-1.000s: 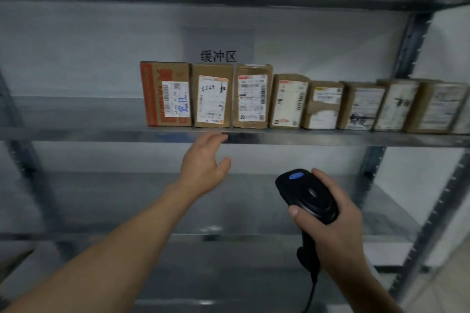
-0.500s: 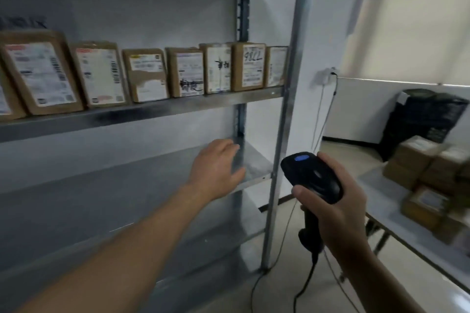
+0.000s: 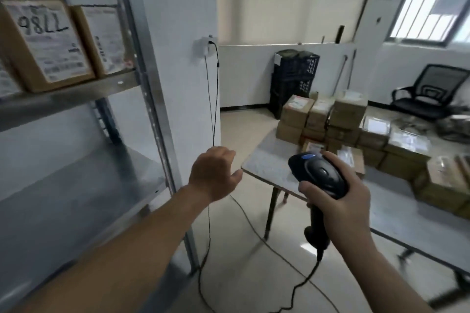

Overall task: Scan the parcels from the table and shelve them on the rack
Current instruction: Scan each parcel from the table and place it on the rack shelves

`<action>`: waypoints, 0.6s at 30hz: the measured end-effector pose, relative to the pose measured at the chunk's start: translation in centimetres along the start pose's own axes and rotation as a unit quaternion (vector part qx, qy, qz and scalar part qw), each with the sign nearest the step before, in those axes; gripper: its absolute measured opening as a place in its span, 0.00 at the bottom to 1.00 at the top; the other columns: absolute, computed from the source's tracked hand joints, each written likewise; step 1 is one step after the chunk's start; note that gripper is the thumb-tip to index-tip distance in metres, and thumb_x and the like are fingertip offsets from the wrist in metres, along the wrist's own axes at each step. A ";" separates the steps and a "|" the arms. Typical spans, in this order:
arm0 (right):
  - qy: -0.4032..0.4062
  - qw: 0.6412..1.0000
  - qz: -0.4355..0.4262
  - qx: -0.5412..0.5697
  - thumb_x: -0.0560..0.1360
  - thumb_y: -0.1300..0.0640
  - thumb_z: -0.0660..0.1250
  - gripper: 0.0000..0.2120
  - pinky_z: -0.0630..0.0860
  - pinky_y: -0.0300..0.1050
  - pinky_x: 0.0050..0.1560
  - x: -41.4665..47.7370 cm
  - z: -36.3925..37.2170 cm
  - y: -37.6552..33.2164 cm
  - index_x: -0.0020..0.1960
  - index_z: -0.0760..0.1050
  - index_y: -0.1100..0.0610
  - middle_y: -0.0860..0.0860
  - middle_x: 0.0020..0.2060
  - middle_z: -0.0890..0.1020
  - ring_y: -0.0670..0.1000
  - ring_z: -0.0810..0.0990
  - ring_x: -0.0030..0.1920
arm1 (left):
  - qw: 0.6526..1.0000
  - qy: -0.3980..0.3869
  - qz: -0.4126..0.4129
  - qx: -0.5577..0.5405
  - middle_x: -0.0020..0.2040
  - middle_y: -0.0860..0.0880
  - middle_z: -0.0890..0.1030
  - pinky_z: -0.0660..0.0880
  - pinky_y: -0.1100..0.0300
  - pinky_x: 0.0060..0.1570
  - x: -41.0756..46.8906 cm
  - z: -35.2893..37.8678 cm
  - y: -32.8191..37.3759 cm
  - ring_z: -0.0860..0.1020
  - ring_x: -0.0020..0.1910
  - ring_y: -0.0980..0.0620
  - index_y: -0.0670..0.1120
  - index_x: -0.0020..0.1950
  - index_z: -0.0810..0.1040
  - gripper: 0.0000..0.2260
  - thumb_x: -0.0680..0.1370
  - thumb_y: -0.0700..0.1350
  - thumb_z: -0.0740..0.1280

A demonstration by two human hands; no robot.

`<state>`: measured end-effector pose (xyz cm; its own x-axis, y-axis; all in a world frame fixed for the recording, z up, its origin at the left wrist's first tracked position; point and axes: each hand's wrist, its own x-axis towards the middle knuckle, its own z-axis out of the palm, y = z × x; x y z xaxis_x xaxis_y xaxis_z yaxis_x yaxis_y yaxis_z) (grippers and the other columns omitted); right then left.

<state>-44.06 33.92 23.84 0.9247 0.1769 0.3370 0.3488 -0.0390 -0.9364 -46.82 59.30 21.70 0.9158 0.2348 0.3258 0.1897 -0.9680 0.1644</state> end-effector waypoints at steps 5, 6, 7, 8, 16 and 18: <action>0.067 0.997 0.031 -0.022 0.60 0.52 0.79 0.34 0.83 0.61 0.54 3.0 -1.3 2.8 0.66 0.77 0.45 0.41 0.53 0.82 0.44 0.83 0.50 | 0.998 -0.038 0.040 -0.026 0.57 0.42 0.82 0.77 0.50 0.52 6.3 4.4 1.4 0.79 0.56 0.41 0.41 0.62 0.80 0.23 0.75 0.56 0.64; 0.076 0.996 0.035 -0.026 0.61 0.53 0.79 0.33 0.83 0.60 0.53 3.6 -1.7 3.3 0.65 0.77 0.44 0.39 0.51 0.83 0.44 0.83 0.50 | 0.997 -0.043 0.050 -0.031 0.58 0.43 0.82 0.76 0.51 0.52 7.4 5.3 1.8 0.78 0.56 0.42 0.42 0.62 0.79 0.22 0.76 0.56 0.64; 0.087 0.995 0.038 -0.030 0.61 0.54 0.80 0.32 0.83 0.61 0.53 4.3 -2.2 3.8 0.63 0.77 0.42 0.37 0.50 0.83 0.45 0.84 0.50 | 0.997 -0.044 0.059 -0.032 0.57 0.43 0.81 0.75 0.52 0.51 8.4 6.1 2.3 0.78 0.55 0.43 0.42 0.61 0.79 0.21 0.76 0.56 0.64; 0.096 0.994 0.039 -0.032 0.62 0.55 0.81 0.31 0.83 0.61 0.52 5.0 -2.6 4.2 0.63 0.77 0.41 0.36 0.49 0.83 0.46 0.84 0.49 | 0.996 -0.046 0.067 -0.033 0.56 0.44 0.81 0.75 0.53 0.49 9.5 6.9 2.7 0.78 0.54 0.44 0.43 0.60 0.79 0.20 0.77 0.56 0.63; 0.131 0.989 0.060 -0.040 0.61 0.51 0.79 0.36 0.84 0.61 0.52 11.9 -5.7 8.5 0.69 0.76 0.47 0.32 0.50 0.80 0.47 0.84 0.51 | 0.990 -0.085 0.103 -0.040 0.59 0.44 0.80 0.76 0.52 0.52 17.6 12.8 7.5 0.78 0.56 0.45 0.43 0.63 0.77 0.20 0.79 0.56 0.64; 0.137 0.988 0.063 -0.031 0.62 0.52 0.79 0.35 0.84 0.61 0.51 14.3 -6.5 10.0 0.68 0.76 0.48 0.33 0.50 0.81 0.49 0.84 0.51 | 0.990 -0.088 0.106 -0.038 0.61 0.45 0.80 0.77 0.52 0.54 19.7 14.4 8.5 0.78 0.58 0.45 0.43 0.64 0.77 0.20 0.80 0.56 0.63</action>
<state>-26.34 29.64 19.93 0.9653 -0.1053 0.2389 0.2281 -0.1048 -0.9680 -22.04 54.37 16.07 0.9810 0.0009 0.1939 -0.0348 -0.9829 0.1806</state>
